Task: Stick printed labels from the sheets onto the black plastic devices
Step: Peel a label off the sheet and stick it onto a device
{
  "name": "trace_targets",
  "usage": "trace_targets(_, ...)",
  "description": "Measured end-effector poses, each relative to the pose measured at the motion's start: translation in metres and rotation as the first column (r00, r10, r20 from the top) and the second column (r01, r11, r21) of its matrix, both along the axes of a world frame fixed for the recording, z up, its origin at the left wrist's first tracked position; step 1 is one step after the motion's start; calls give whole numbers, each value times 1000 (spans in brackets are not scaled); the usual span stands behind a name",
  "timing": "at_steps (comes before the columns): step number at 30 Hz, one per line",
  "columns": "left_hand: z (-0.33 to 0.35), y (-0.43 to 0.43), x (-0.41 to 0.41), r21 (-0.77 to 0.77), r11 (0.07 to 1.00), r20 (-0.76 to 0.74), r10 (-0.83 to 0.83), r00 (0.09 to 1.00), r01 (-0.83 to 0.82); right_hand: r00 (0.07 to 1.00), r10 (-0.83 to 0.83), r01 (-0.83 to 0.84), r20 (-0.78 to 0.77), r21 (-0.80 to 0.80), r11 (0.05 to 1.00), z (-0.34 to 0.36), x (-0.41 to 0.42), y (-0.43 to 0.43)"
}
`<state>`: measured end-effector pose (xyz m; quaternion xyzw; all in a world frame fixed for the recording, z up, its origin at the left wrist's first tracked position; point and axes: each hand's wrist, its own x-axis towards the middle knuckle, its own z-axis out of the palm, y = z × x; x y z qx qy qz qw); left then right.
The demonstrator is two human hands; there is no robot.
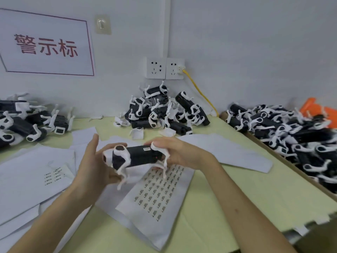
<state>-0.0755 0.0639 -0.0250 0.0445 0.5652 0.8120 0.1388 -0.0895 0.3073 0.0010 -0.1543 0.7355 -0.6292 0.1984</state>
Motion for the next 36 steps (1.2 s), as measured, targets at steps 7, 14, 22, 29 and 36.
trace_targets(7, 3, -10, -6, -70, 958, -63, 274, 960, -278, 903, -338, 430, 266, -532, 729, 12, -10, 29)
trace_targets(14, 6, 2, 4, -108, 963, -125, 234, 964, -248, 775, -541, 509, 327, -830, 227, 15, -16, 81)
trace_targets(22, 7, -1, 4, -162, 947, -114, 261, 959, -277, 716, -696, 671, -55, -218, 708, -7, -19, 16)
trace_targets(29, 5, -2, 1, -193, 924, -116, 312, 943, -329, 731, -569, 632, -377, 59, 773, -23, -17, -7)
trace_targets(36, 1, 1, -1, -417, 838, -248, 266, 931, -351, 787, -362, 561, -499, 339, 755, -37, -26, -16)
